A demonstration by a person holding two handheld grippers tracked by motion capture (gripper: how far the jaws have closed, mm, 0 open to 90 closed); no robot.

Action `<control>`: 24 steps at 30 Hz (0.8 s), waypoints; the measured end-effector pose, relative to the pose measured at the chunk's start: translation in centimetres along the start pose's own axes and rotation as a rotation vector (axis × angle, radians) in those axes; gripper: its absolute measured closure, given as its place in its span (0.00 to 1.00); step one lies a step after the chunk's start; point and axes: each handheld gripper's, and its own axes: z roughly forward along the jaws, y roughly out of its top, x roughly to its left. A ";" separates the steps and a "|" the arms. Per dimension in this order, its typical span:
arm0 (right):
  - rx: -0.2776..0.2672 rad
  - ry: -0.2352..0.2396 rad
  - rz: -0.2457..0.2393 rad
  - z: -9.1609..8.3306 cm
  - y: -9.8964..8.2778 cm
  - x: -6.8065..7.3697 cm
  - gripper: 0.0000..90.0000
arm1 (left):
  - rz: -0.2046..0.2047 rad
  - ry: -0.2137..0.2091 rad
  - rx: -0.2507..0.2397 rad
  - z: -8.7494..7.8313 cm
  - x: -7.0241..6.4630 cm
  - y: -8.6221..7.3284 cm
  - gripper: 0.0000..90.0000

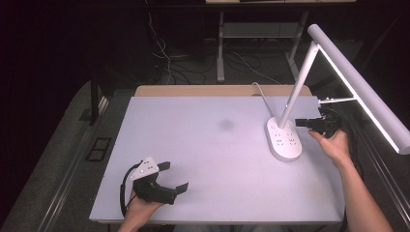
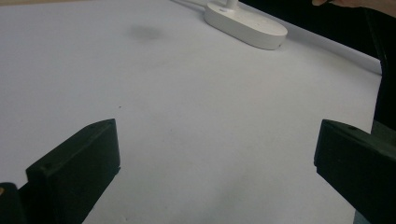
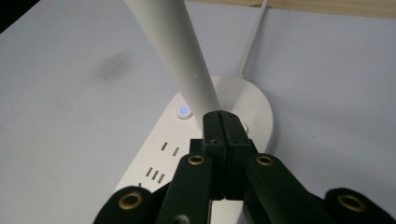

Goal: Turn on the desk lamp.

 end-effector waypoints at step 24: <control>-0.075 0.033 0.039 -3.5 -3.8 3.7 0.48 | -0.002 0.011 -0.010 -0.1 0.1 0.0 0.00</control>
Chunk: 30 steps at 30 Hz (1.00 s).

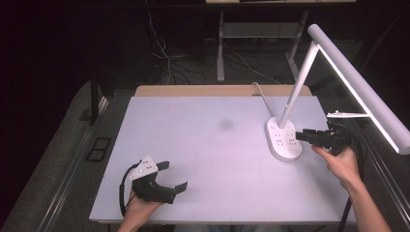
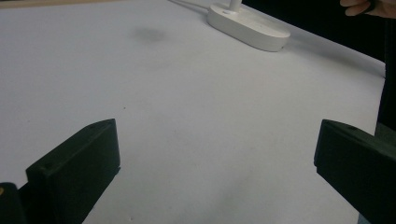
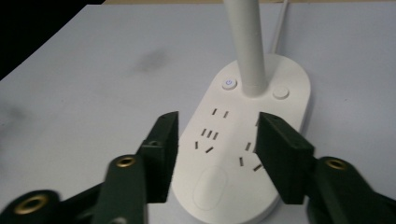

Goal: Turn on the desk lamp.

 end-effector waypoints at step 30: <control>-0.057 0.141 -0.136 0.0 -7.8 7.5 0.01 | 0.008 -0.002 0.001 -0.1 -0.1 0.1 0.00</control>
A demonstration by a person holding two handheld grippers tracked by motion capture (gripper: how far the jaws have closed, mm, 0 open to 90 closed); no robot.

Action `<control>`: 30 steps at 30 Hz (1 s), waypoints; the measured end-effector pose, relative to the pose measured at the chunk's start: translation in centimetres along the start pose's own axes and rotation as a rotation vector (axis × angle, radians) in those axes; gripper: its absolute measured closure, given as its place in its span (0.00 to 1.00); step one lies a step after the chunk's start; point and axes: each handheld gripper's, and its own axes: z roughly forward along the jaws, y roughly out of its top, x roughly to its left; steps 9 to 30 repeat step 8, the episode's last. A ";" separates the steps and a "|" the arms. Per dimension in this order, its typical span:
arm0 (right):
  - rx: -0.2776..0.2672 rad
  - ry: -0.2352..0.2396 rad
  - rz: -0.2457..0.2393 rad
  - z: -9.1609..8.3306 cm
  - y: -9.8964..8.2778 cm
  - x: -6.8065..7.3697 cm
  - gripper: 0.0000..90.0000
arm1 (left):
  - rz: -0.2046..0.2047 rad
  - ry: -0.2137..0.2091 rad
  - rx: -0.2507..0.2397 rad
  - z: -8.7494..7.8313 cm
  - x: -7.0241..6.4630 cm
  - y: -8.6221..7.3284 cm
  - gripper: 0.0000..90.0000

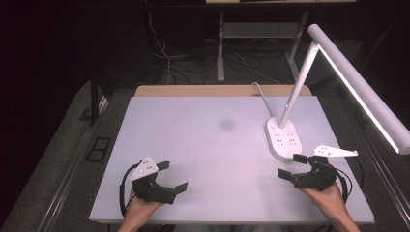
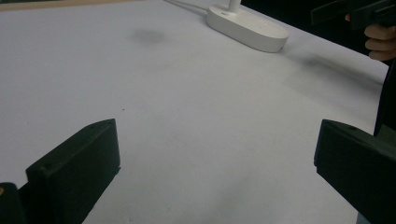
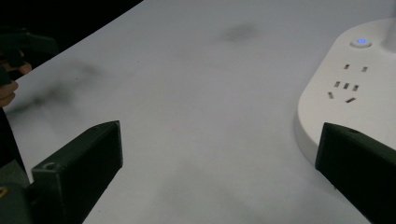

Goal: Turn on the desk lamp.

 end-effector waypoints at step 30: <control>0.002 0.008 -0.021 0.1 -1.4 1.2 0.01 | 0.004 -0.005 0.002 0.1 -0.1 0.0 0.00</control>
